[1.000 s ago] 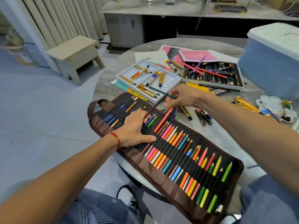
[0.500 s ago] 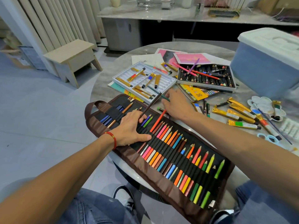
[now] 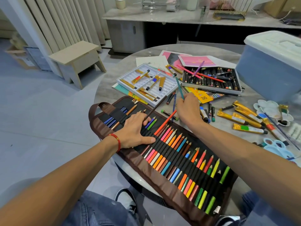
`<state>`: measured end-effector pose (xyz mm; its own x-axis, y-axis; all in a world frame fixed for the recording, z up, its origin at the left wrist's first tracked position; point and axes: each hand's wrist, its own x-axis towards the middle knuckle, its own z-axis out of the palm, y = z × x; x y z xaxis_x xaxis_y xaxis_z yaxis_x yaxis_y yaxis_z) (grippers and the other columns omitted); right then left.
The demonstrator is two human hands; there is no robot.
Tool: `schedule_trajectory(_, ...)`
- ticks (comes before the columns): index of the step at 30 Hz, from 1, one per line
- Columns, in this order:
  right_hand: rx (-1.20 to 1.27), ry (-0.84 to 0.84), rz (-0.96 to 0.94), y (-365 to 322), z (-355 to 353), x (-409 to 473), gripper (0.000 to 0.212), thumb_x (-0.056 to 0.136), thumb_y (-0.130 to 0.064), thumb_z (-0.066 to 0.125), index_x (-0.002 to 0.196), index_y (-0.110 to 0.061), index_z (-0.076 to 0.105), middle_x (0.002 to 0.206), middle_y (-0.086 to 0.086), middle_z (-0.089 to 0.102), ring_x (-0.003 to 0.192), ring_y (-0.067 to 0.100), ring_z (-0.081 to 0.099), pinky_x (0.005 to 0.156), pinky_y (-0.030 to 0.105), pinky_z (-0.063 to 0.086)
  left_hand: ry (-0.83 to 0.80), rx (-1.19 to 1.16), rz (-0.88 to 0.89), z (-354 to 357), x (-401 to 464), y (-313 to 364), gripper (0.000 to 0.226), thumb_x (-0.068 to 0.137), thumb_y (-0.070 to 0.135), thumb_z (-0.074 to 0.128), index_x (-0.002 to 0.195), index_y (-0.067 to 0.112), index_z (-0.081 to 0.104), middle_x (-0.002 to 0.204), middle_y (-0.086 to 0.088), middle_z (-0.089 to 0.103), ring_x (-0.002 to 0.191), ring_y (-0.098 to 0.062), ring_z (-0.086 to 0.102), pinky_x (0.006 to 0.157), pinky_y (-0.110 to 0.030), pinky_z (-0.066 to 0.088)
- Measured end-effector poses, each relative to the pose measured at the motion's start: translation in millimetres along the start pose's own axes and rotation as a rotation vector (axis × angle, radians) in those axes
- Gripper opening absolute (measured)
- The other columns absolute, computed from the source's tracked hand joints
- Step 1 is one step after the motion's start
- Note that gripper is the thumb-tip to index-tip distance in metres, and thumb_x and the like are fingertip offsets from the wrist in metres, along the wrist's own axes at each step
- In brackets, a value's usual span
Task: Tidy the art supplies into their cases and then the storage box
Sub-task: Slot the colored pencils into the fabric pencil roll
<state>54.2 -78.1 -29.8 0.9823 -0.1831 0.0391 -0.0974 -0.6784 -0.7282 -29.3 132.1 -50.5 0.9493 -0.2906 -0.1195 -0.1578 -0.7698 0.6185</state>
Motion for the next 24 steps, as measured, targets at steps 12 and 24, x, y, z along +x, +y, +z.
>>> schedule_trajectory(12, -0.066, -0.01, -0.236, 2, 1, -7, 0.007, 0.094, -0.016, 0.066, 0.09, -0.013, 0.061, 0.085, 0.002, 0.061, 0.079, 0.021, 0.058, 0.059, 0.029, 0.036, -0.019, -0.005, -0.03, -4, -3, 8, 0.068, 0.076, 0.052, 0.078, 0.128, 0.026, 0.043, 0.129, 0.004, 0.043, 0.122, -0.015, 0.037, 0.107, -0.039, 0.03)
schedule_trajectory(24, -0.229, -0.155, -0.329, 6, -2, -32, 0.025, 0.097, -0.018, 0.051, 0.119, -0.008, 0.058, 0.112, 0.012, 0.057, 0.099, 0.03, 0.057, 0.08, 0.038, 0.046, -0.017, -0.032, -0.05, -5, -6, 14, 0.068, 0.067, 0.057, 0.07, 0.122, 0.025, 0.046, 0.125, 0.004, 0.045, 0.119, -0.015, 0.038, 0.106, -0.039, 0.032)
